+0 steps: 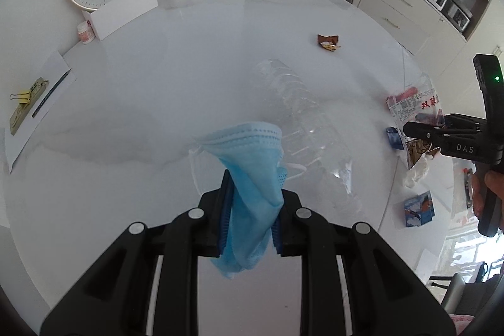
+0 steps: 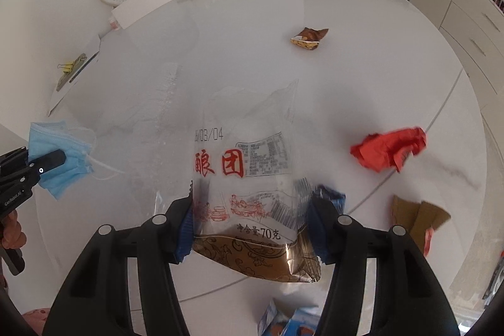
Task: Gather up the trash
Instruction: 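Carry the mask and snack bag toward the wastebasket with both grippers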
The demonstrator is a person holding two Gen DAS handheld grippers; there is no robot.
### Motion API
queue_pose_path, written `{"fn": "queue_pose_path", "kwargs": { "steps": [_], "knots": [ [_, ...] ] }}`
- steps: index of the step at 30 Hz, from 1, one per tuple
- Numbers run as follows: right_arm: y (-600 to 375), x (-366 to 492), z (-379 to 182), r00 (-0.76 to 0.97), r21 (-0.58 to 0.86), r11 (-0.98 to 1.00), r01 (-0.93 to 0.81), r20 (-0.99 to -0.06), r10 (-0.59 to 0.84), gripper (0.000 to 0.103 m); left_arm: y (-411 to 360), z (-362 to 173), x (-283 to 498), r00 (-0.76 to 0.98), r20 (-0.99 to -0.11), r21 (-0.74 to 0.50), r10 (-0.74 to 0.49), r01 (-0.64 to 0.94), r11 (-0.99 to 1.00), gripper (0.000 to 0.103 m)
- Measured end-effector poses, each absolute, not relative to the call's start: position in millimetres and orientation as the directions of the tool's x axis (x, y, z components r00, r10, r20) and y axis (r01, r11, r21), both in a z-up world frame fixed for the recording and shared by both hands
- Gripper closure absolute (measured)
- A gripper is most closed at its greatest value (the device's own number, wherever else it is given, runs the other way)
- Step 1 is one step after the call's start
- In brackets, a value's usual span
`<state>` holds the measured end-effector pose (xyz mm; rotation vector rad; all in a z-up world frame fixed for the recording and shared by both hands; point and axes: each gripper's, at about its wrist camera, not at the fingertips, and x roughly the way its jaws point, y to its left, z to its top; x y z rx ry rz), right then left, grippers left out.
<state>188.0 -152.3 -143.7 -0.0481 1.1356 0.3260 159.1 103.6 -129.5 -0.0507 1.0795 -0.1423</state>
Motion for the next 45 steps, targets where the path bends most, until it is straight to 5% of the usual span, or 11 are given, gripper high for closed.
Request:
{"fn": "queue_pose_path", "kwargs": {
  "steps": [25, 39, 43, 45],
  "knots": [
    [-322, -97, -154, 0.408, 0.145, 0.952, 0.269, -0.913, 0.024, 0.042, -154, -117, -19, 0.200, -0.864, -0.164, -0.461, 0.755, 0.635, 0.082],
    [-439, -210, -189, 0.339, 0.129, 0.948, 0.292, -0.940, 0.023, 0.041, -333, -204, -94, 0.020, -0.903, -0.259, -0.428, 0.771, 0.583, 0.082],
    [-463, -220, -200, 0.323, 0.121, 0.954, 0.273, -0.946, 0.027, 0.040, -359, -235, -101, -0.008, -0.918, -0.265, -0.396, 0.756, 0.598, 0.055],
    [-471, -221, -204, 0.319, 0.126, 0.955, 0.268, -0.947, 0.035, 0.040, -367, -242, -105, -0.004, -0.922, -0.257, -0.387, 0.754, 0.605, 0.053]
  ]
}}
